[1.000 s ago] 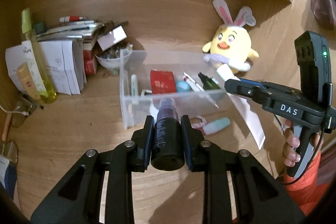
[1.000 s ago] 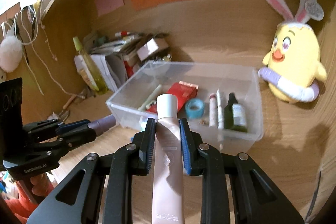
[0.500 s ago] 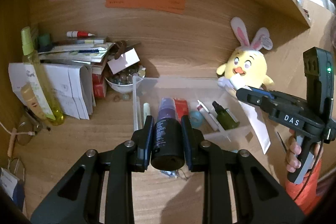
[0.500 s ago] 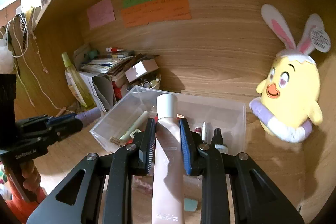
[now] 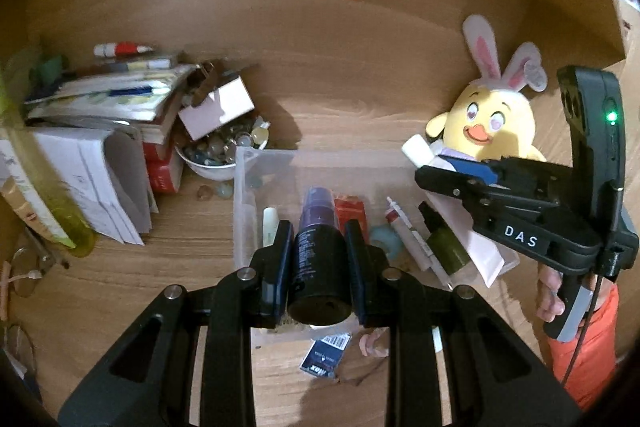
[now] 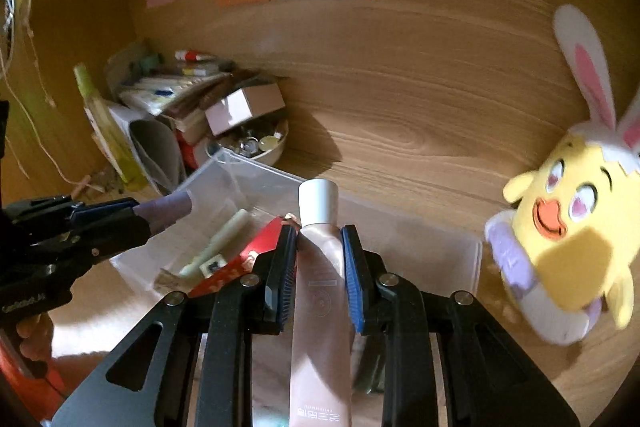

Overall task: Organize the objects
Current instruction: 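Carry the black bottle and pink lotion tube over the clear box, then lower both items into the clear box and open both tools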

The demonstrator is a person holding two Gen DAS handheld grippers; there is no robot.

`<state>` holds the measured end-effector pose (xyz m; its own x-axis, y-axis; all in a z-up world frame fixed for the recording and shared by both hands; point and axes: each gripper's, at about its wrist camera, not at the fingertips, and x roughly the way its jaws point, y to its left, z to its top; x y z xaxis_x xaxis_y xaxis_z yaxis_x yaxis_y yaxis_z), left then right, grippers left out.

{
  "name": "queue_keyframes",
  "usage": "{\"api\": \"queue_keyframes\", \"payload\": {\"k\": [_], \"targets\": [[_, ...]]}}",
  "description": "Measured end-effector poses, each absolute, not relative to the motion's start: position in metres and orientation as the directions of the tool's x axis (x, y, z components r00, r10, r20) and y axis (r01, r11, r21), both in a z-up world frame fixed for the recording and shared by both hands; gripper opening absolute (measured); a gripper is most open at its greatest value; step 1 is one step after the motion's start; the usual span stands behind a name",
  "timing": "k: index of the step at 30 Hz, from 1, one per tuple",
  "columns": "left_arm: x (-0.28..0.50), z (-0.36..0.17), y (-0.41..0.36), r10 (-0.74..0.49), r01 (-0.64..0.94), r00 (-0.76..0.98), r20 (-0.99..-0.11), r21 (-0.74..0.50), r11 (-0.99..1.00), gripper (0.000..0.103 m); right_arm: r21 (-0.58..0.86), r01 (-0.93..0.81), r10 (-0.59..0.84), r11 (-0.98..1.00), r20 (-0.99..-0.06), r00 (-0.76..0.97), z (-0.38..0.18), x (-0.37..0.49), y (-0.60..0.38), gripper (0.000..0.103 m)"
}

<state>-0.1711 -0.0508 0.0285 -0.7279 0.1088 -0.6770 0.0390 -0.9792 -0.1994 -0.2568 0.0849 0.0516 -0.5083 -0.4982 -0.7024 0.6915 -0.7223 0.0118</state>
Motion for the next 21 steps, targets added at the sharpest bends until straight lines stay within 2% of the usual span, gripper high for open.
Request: {"api": "queue_keyframes", "payload": {"k": [10,21], "targets": [[-0.206,0.001,-0.046,0.098,0.057,-0.668,-0.738,-0.182,-0.982,0.025,-0.032,0.737,-0.473,-0.675,-0.747,-0.467,0.028,-0.270,0.064,0.021],[-0.213,-0.010,-0.046,0.114,0.050,-0.646,-0.755,-0.191,-0.980,0.025,-0.055,0.774,-0.446,-0.631,-0.791,-0.419,0.009,-0.264,0.047,0.021]]}}
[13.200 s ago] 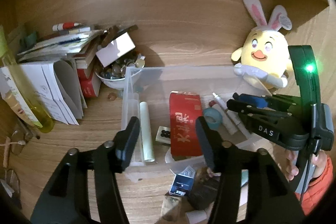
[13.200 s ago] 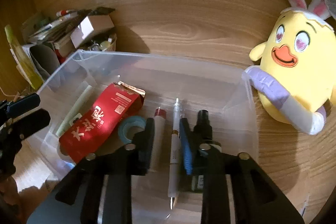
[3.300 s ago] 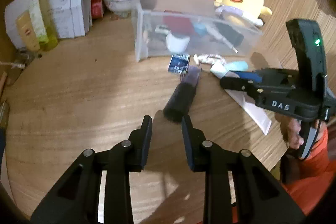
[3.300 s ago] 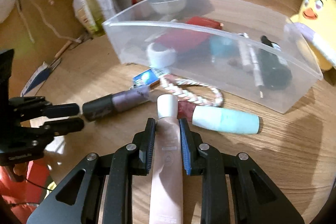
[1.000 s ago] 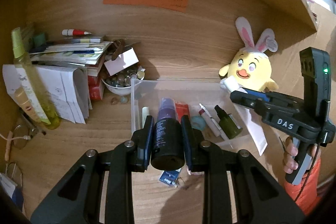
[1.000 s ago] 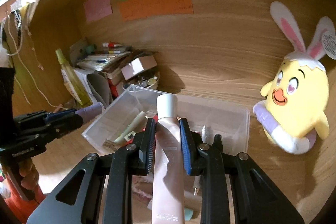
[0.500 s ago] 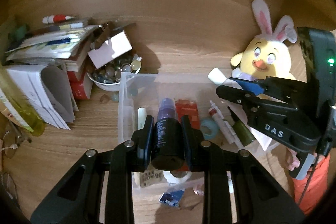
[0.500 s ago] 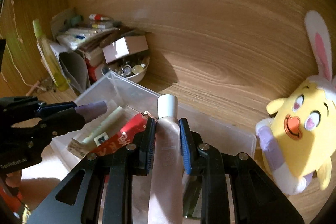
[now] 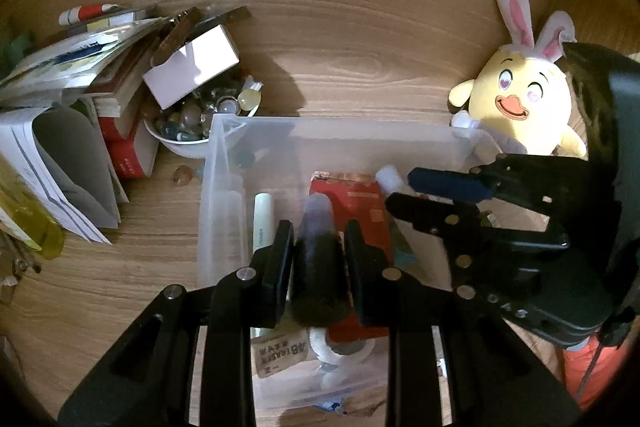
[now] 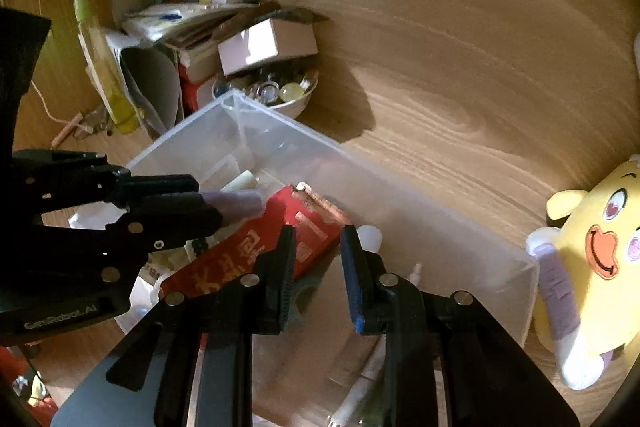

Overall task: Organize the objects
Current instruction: 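Lower both items into the clear box and open both tools, then grasp the blue card packet with the left tool while the right grasps the mint-green tube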

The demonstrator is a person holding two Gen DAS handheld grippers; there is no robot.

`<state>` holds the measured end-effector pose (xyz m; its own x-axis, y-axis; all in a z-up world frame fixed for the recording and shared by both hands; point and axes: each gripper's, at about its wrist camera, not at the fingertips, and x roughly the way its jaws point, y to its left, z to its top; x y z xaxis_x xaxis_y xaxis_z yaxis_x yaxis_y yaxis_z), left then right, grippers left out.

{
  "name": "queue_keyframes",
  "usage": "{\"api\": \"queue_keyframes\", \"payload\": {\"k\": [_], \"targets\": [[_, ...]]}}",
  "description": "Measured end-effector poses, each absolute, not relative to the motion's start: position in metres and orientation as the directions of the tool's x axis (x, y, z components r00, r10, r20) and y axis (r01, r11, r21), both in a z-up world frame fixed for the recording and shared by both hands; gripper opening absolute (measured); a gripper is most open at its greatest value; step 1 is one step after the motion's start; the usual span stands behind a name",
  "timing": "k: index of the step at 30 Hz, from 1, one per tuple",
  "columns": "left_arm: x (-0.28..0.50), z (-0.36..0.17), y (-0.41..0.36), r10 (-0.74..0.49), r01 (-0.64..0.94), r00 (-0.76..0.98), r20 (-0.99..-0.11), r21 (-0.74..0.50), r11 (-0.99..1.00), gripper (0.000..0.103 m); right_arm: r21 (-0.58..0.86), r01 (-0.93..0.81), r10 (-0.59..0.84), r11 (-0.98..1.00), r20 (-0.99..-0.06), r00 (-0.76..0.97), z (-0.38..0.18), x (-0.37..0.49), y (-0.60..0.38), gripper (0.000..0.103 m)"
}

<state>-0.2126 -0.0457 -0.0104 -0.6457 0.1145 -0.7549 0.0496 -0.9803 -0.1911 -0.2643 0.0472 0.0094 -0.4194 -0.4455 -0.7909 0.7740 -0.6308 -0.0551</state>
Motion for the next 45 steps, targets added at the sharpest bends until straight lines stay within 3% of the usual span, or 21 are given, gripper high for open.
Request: {"api": "queue_keyframes", "payload": {"k": [5,8,15,22,35,45], "targets": [[-0.209,-0.008,-0.045,0.109,0.050,-0.649,-0.753,-0.184,-0.982,0.026,-0.047,0.767,-0.430,-0.639,-0.806,-0.408,0.007,-0.263,0.048,0.023],[-0.205,-0.004,-0.044,0.118,0.039,-0.653,-0.749,-0.189,-0.981,0.030,-0.054,0.750,-0.425,-0.659,-0.796,-0.431,0.011,-0.261,0.055,0.036],[-0.183,0.015,-0.039,0.096,0.034,-0.700,-0.708,-0.167,-0.985,0.063,-0.069,0.714,-0.435,-0.697,-0.751,-0.497,0.030,-0.246,0.073,0.061],[-0.152,0.032,-0.028,0.060,0.016,-0.743,-0.666,-0.107,-0.994,0.083,-0.079,0.683,-0.459,-0.726,-0.684,-0.567,0.048,-0.218,0.093,0.077],[-0.103,0.027,-0.025,0.045,0.006,-0.757,-0.652,-0.075,-0.997,0.093,-0.045,0.647,-0.480,-0.761,-0.632,-0.609,0.055,-0.170,0.125,0.077],[-0.091,-0.009,-0.031,0.042,0.009,-0.692,-0.720,-0.067,-0.998,0.094,-0.058,0.603,-0.432,-0.795,-0.644,-0.631,0.039,-0.142,0.146,0.078]]}}
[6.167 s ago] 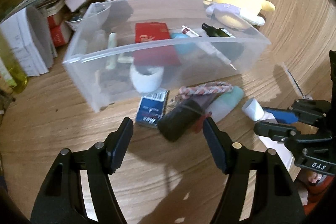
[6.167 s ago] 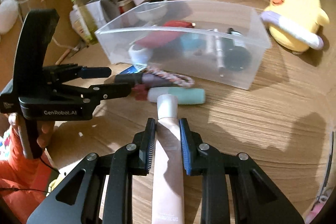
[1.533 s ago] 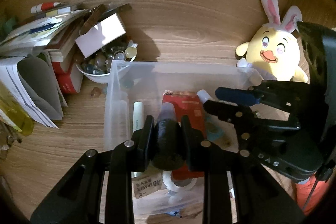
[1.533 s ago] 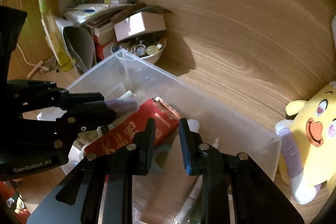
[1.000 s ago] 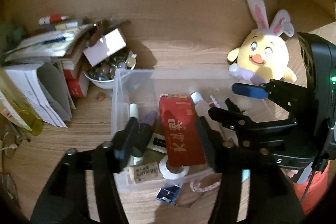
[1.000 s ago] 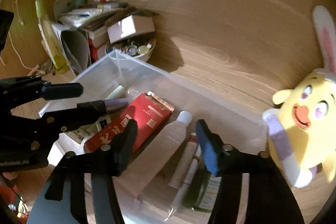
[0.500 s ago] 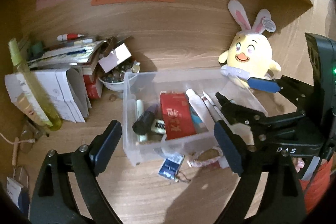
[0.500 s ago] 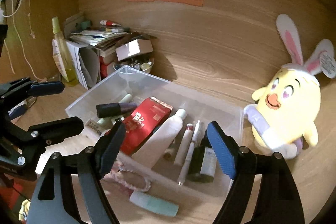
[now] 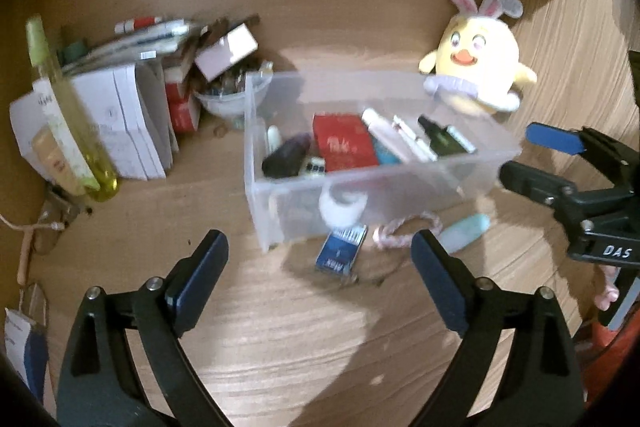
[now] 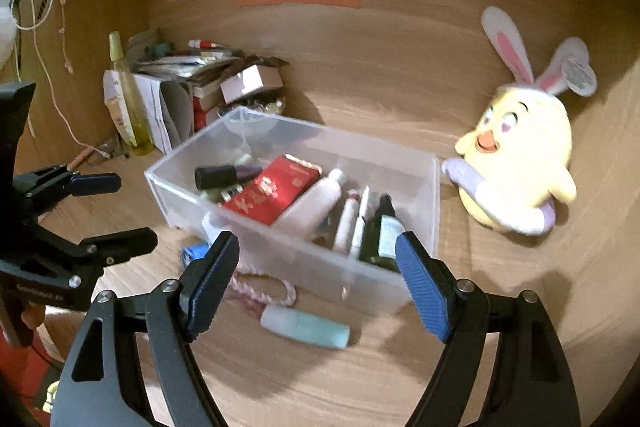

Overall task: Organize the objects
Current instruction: 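Grasp the blue card packet with the left tool while the right grasps the mint-green tube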

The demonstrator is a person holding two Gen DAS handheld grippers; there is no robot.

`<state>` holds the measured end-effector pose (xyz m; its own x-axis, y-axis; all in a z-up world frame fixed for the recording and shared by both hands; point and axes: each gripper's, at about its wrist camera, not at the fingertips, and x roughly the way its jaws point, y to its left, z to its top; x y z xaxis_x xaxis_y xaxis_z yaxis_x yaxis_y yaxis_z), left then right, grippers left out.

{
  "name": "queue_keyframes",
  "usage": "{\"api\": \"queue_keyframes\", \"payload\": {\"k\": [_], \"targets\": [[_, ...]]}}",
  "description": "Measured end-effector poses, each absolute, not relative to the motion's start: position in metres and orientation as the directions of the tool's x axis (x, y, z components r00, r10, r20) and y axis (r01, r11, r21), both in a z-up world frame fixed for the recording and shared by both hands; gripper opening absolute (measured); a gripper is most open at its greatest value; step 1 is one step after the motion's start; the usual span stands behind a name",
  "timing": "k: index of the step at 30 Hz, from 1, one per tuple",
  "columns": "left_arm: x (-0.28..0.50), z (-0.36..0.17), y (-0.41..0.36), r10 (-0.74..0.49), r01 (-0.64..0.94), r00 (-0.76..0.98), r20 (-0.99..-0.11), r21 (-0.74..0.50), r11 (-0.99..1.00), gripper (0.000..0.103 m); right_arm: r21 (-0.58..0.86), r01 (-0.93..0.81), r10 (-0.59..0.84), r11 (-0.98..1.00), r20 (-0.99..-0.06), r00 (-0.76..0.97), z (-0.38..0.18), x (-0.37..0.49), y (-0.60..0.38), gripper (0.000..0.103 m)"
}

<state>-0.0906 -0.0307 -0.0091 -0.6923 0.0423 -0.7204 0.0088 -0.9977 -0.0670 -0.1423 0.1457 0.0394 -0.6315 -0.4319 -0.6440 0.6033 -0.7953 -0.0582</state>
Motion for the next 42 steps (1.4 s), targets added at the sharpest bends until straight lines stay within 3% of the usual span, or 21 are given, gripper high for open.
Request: {"api": "queue_keyframes", "payload": {"k": [14,17,22,29,33,36,42], "targets": [[-0.109,-0.057,-0.036,0.012,0.046,-0.585,-0.811,-0.048,-0.998,0.092,-0.016,0.585,-0.357,-0.811,-0.779,-0.515,-0.024,-0.148,0.154,0.078],[-0.114,-0.060,-0.032,0.016,0.024,-0.574,-0.819,-0.037,-0.999,0.076,-0.016,0.596,-0.351,-0.803,-0.795,-0.495,-0.033,-0.153,0.148,0.078],[-0.120,-0.060,-0.025,0.017,-0.002,-0.581,-0.814,-0.019,-1.000,0.069,-0.010,0.609,-0.350,-0.793,-0.811,-0.469,-0.041,-0.157,0.137,0.078],[-0.129,-0.064,-0.022,0.021,-0.001,-0.571,-0.821,-0.025,-1.000,0.067,0.020,0.578,-0.350,-0.816,-0.812,-0.467,-0.045,-0.165,0.139,0.078],[-0.133,-0.065,-0.019,0.026,-0.007,-0.569,-0.822,-0.027,-1.000,0.055,0.044,0.575,-0.363,-0.817,-0.814,-0.454,-0.045,-0.167,0.141,0.071],[-0.132,-0.064,-0.015,0.048,-0.030,-0.575,-0.817,-0.038,-0.999,0.036,0.060,0.576,-0.377,-0.815,-0.811,-0.448,-0.045,-0.167,0.142,0.071],[-0.125,-0.063,-0.010,0.068,-0.056,-0.578,-0.814,-0.043,-0.998,0.029,0.084,0.575,-0.396,-0.814,-0.803,-0.444,-0.042,-0.160,0.148,0.071]]}}
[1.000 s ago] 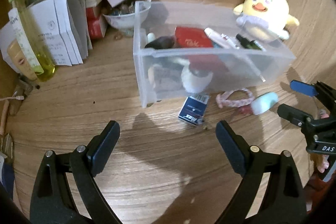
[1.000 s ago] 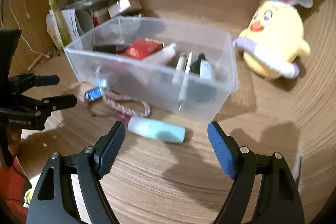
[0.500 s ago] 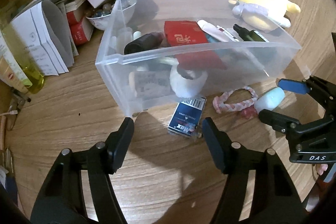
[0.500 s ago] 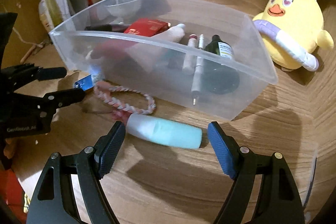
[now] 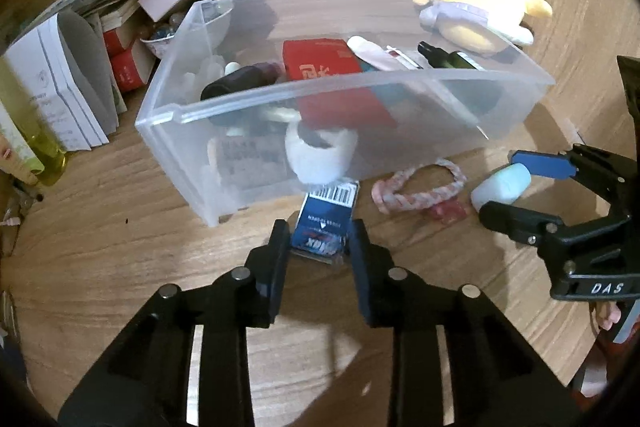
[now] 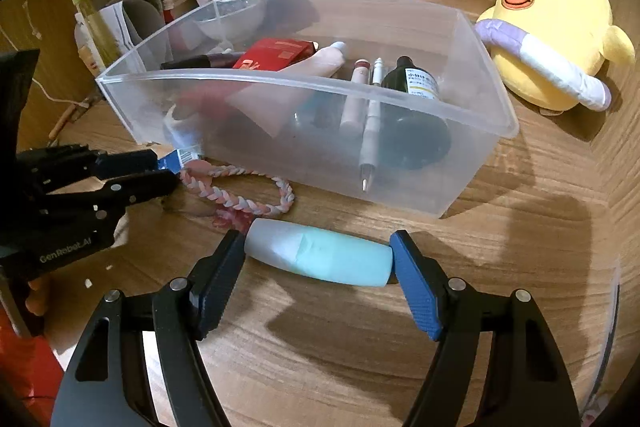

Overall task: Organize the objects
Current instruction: 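Grasp the blue card packet with the left tool while the right grasps the mint-green tube, then lift the blue packet and mint-green tube and carry them over the box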

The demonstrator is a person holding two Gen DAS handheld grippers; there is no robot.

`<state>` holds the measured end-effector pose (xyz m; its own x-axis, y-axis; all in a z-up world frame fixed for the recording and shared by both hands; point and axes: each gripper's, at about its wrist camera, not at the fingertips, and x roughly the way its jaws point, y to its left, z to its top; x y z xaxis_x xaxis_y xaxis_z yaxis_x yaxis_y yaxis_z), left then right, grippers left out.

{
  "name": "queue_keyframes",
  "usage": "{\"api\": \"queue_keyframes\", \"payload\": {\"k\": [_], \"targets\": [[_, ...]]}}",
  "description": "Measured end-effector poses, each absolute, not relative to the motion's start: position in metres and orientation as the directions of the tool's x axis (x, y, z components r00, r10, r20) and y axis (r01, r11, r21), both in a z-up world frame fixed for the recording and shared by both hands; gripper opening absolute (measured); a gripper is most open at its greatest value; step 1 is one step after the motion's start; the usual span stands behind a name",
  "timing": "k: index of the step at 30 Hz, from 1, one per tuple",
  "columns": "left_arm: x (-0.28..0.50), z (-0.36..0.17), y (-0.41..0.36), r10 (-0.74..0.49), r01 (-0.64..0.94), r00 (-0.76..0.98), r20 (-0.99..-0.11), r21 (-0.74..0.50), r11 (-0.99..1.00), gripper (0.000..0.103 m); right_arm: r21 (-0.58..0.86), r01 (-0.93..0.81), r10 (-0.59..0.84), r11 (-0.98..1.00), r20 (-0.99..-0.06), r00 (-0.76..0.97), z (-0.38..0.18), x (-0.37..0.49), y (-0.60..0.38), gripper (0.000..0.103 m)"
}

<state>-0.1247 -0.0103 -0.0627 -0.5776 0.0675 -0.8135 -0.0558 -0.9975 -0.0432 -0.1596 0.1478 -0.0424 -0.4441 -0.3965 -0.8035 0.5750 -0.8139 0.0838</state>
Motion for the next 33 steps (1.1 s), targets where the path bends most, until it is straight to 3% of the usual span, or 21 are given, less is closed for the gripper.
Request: {"api": "queue_keyframes", "payload": {"k": [13,19,25,28,33], "targets": [[-0.086,-0.056,-0.019,0.089,-0.054,-0.561,-0.823,-0.071,-0.996,0.027,0.114,0.564,-0.427,-0.818,-0.777,-0.462,-0.031,-0.146,0.164,0.071],[-0.090,-0.048,-0.019,0.083,-0.058,-0.580,-0.810,-0.061,-0.996,0.039,0.131,0.560,-0.440,-0.818,-0.771,-0.461,-0.030,-0.142,0.167,0.071],[-0.111,-0.061,-0.014,0.083,-0.078,-0.558,-0.826,-0.047,-0.996,0.039,0.146,0.551,-0.453,-0.822,-0.753,-0.477,-0.022,-0.139,0.171,0.071],[-0.111,-0.063,-0.013,0.074,-0.079,-0.573,-0.816,-0.035,-0.996,0.027,0.148,0.550,-0.460,-0.822,-0.742,-0.488,-0.016,-0.137,0.172,0.071],[-0.103,-0.057,-0.016,0.067,-0.062,-0.600,-0.797,-0.037,-0.997,0.027,0.151,0.549,-0.470,-0.822,-0.724,-0.505,-0.008,-0.137,0.173,0.071]]}}
